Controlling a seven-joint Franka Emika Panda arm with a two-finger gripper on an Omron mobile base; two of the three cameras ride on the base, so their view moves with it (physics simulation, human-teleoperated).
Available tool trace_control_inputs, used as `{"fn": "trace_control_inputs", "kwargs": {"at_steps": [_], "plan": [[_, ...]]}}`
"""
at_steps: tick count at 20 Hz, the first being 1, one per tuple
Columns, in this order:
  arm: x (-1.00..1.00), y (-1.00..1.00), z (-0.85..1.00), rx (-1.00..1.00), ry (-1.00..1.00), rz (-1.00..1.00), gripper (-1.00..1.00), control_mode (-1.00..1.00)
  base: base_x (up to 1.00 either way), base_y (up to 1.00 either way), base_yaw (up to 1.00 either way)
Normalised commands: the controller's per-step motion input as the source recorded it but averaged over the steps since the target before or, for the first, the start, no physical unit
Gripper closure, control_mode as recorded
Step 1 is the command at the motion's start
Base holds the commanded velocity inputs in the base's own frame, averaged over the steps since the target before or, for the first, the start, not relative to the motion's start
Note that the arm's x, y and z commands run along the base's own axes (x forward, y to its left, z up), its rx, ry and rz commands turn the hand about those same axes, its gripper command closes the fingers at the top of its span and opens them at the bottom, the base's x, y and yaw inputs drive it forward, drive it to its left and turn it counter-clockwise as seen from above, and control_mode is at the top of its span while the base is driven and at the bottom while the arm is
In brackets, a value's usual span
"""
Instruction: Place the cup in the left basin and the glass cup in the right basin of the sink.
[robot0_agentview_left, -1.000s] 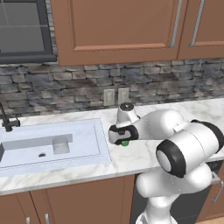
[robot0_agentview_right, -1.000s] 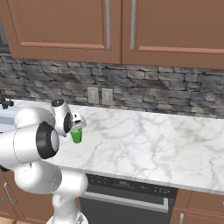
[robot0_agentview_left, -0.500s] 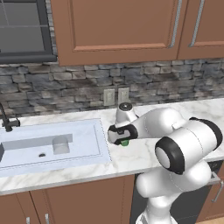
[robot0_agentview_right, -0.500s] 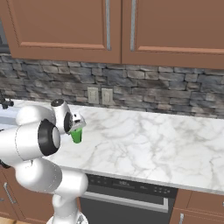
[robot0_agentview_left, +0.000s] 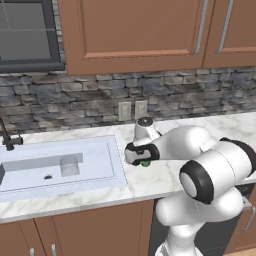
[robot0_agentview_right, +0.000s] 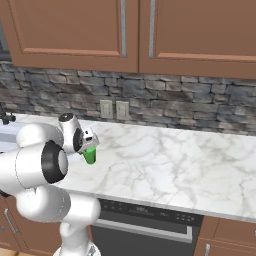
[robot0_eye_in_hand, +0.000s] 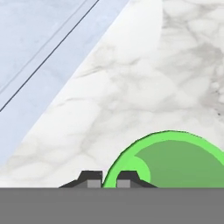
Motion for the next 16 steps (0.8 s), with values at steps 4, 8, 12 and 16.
{"fn": "trace_control_inputs", "kwargs": {"at_steps": [4, 8, 12, 16], "plan": [[-0.06, -0.35, 0.09, -0.04, 0.00, 0.00, 1.00, -1.00, 0.00, 0.00, 0.00], [0.00, -0.37, 0.25, -0.02, 0.00, -0.01, 1.00, -1.00, 0.00, 0.00, 0.00], [0.00, -0.18, 0.37, -0.03, 0.00, 0.00, 1.00, -1.00, 0.00, 0.00, 0.00], [0.00, -0.14, 0.36, -0.03, 0.00, 0.00, 1.00, -1.00, 0.00, 0.00, 0.00]]}}
